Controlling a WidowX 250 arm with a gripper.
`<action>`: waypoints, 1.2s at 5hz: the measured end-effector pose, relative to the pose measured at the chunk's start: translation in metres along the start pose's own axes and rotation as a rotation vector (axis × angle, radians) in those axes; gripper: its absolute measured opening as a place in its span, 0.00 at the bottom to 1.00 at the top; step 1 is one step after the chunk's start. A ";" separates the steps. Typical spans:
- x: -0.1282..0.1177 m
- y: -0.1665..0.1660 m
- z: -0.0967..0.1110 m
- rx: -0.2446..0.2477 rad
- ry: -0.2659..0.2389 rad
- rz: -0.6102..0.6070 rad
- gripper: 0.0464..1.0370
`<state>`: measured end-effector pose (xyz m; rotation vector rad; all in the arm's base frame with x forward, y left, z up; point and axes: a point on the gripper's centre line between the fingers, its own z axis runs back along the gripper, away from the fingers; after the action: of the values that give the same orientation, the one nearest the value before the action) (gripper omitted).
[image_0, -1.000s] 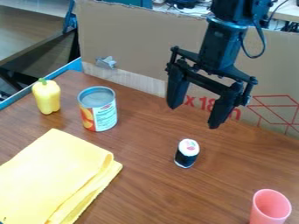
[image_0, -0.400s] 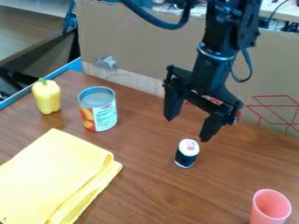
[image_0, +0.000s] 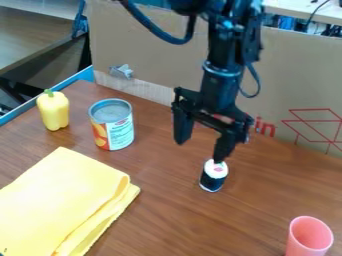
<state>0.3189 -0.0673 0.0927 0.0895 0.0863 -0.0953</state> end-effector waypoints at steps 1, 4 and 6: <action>0.003 0.000 -0.009 -0.033 0.015 -0.018 0.97; 0.012 -0.002 -0.032 -0.052 0.078 -0.040 0.97; 0.017 -0.007 -0.047 -0.066 0.118 -0.040 0.97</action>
<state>0.3308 -0.0710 0.0440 0.0277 0.2085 -0.1272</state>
